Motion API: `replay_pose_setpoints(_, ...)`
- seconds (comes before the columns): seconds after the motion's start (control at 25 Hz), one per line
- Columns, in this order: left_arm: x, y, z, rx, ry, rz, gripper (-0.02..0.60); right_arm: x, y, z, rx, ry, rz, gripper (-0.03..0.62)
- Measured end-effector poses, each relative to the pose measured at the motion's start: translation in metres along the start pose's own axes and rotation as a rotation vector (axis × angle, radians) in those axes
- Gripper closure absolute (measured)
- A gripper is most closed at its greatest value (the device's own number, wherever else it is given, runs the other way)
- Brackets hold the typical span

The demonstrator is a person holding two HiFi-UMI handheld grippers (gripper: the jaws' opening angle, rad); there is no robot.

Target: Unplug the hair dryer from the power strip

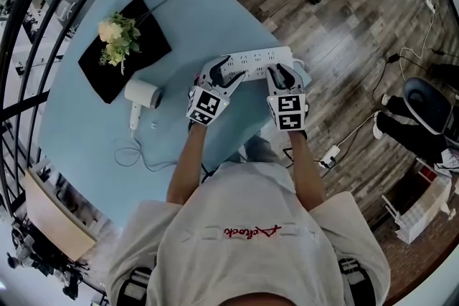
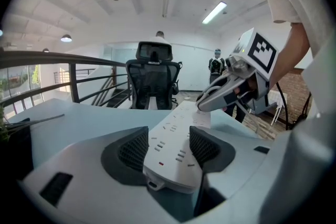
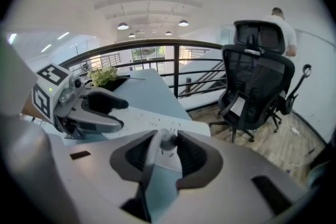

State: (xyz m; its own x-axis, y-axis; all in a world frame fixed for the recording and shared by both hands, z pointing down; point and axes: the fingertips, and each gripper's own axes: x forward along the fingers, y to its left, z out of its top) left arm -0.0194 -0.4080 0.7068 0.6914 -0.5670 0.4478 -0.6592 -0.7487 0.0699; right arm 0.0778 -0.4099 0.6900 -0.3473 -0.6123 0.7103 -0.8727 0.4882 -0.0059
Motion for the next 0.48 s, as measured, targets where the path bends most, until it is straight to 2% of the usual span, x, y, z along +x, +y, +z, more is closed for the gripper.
replay_pose_setpoints(0.16,0.001,0.001,0.002,0.000,0.007,0.009,0.337,-0.006,0.007,0.034,-0.049,-0.075,-0.007,0.470)
replay_pose_setpoints(0.48,0.001,0.001,0.003,-0.018,0.004,0.009,0.337,-0.010,-0.002,0.018,0.046,-0.065,0.008,0.470)
